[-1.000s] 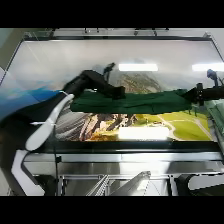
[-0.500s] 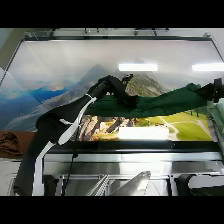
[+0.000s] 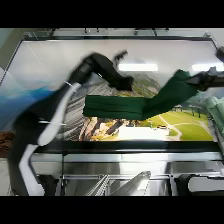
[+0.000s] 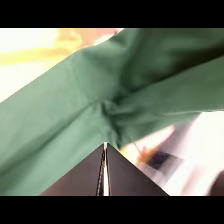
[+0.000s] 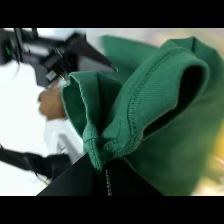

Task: Fold the shirts.

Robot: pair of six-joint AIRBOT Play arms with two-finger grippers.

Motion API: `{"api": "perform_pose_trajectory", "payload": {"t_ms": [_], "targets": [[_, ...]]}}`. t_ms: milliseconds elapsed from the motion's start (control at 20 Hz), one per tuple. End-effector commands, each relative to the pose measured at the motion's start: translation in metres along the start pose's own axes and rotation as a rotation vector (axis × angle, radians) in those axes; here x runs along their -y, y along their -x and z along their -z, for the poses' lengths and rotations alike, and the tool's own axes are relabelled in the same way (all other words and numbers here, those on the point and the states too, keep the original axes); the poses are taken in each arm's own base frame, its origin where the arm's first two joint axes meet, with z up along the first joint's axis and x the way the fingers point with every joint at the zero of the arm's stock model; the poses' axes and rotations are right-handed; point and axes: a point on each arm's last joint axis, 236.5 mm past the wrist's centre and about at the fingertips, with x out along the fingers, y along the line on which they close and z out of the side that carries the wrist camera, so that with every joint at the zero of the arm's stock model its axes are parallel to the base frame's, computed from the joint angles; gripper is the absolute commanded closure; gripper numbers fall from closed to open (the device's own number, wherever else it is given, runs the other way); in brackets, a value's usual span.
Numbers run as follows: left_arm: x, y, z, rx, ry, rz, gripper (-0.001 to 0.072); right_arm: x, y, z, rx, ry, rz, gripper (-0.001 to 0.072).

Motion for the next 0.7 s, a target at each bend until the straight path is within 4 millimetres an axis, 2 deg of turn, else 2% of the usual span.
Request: {"api": "perform_pose_trajectory", "payload": {"t_ms": [0, 100, 200, 250, 350, 400, 450, 500, 550, 650], "targets": [[-0.002, 0.131, 0.013, 0.057, -0.007, -0.039, 0.0684, -0.056, -0.096, 0.001, -0.067, 0.114, -0.064, 0.0685], [-0.014, 0.179, 0.044, 0.069, 0.062, -0.07, 0.0683, -0.071, -0.169, 0.01, -0.092, 0.16, -0.047, 0.0686], [-0.025, 0.209, 0.085, 0.097, 0.122, -0.097, 0.0683, -0.077, -0.244, 0.029, -0.109, 0.188, -0.018, 0.0686], [-0.031, 0.216, 0.103, 0.127, 0.157, -0.112, 0.0683, -0.073, -0.278, 0.041, -0.119, 0.188, -0.001, 0.0686], [-0.045, 0.216, 0.141, 0.182, 0.239, -0.14, 0.0683, -0.054, -0.34, 0.067, -0.122, 0.178, 0.055, 0.0669], [-0.051, 0.211, 0.163, 0.192, 0.284, -0.145, 0.0683, -0.046, -0.363, 0.081, -0.13, 0.159, 0.067, 0.0512], [-0.055, 0.206, 0.181, 0.2, 0.318, -0.149, 0.0683, -0.04, -0.379, 0.093, -0.143, 0.132, 0.068, 0.0432], [-0.053, 0.198, 0.197, 0.207, 0.345, -0.134, 0.0683, -0.032, -0.388, 0.103, -0.164, 0.103, 0.064, 0.0434], [-0.042, 0.19, 0.207, 0.218, 0.362, -0.088, 0.0683, -0.028, -0.389, 0.108, -0.187, 0.088, 0.061, 0.0433], [-0.017, 0.184, 0.22, 0.248, 0.343, -0.007, 0.0683, -0.03, -0.369, 0.106, -0.234, 0.071, 0.02, 0.0437]]}}
